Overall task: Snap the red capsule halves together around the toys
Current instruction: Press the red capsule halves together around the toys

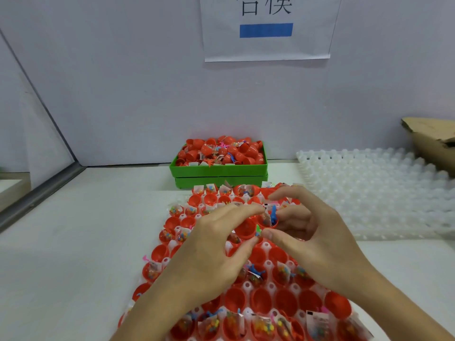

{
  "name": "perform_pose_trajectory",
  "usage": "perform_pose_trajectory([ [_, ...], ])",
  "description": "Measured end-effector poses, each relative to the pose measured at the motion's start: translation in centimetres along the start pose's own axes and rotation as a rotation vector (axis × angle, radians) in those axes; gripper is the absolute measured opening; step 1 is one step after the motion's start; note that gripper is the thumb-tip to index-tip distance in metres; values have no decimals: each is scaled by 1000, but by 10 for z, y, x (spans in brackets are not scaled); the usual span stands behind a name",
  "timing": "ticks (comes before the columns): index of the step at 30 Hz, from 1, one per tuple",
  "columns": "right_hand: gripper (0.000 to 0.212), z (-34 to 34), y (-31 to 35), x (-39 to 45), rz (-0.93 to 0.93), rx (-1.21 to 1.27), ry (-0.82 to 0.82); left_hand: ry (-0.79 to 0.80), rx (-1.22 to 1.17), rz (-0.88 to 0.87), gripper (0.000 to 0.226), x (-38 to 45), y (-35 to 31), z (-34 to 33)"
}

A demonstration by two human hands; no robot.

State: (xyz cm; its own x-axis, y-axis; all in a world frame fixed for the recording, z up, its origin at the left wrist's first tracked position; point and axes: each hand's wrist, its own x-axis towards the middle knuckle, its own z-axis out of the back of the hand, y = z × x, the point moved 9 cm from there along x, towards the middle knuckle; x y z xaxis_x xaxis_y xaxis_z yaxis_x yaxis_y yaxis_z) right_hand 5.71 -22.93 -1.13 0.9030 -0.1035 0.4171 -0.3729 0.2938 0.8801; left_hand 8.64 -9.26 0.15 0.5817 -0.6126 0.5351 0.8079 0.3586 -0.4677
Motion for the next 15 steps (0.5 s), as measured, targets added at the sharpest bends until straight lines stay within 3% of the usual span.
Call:
perform_pose_trajectory([
  [6,29,2,3,-1,34,-15,-36,-5,-31,-1,31,1,-2,2],
  [15,38,2,9,-2,95,-66,-34,5,-48,2,33,1,-1,1],
])
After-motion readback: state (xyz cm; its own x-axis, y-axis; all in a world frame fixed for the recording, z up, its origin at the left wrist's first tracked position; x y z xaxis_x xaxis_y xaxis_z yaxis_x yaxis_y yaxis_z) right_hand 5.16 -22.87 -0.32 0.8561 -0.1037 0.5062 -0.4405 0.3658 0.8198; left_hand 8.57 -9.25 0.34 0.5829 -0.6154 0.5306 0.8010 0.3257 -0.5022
